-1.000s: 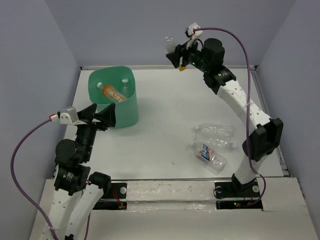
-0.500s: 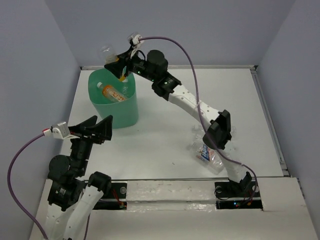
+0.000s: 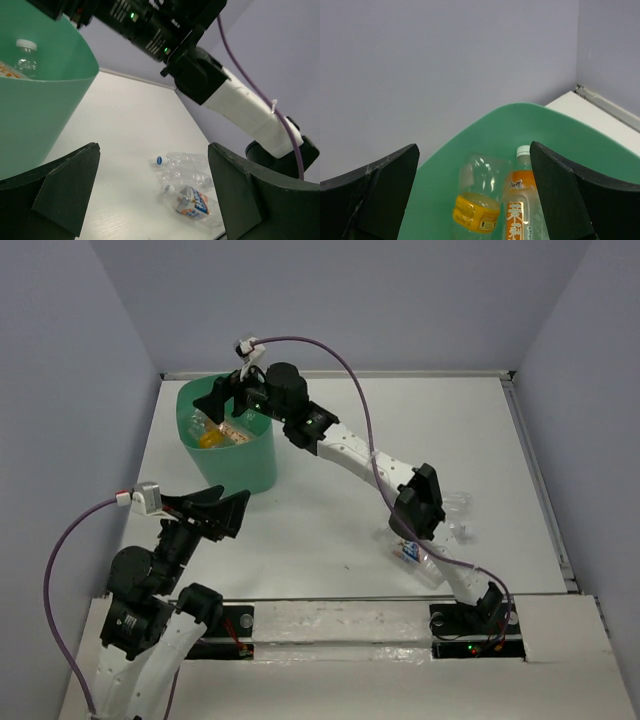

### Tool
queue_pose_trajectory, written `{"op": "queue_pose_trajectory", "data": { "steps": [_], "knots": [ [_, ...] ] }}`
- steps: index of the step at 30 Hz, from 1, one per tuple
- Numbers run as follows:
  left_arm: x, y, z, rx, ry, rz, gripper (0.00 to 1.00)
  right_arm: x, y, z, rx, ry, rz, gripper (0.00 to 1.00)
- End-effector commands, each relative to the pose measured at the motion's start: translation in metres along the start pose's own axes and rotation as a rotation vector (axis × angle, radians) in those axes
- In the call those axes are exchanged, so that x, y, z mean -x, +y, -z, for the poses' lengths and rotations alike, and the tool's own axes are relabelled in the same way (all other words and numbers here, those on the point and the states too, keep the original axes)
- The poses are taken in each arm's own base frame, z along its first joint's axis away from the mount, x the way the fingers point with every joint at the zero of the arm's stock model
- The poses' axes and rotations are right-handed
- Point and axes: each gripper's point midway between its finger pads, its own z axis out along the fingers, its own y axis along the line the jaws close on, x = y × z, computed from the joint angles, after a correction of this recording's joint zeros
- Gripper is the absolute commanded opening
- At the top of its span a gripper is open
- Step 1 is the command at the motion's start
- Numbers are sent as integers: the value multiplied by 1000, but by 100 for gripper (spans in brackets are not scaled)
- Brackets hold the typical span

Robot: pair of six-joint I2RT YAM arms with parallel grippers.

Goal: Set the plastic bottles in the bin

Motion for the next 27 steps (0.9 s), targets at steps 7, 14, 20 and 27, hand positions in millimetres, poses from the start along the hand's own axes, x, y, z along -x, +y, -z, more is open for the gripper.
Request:
{"op": "queue_pose_trajectory", "data": {
  "steps": [7, 14, 20, 27],
  "knots": [
    [-76, -10, -40, -109, 296, 180, 99, 155, 10, 111, -217, -180, 124, 90],
    [-161, -1, -61, -25, 500, 245, 99, 99, -95, 293, -630, -46, -28, 88],
    [-249, -56, -71, -31, 681, 252, 99, 30, -109, 388, -845, 83, -59, 88],
    [-332, -83, -98, -78, 799, 228, 99, 25, -87, 423, -830, 50, -63, 88]
  ]
}}
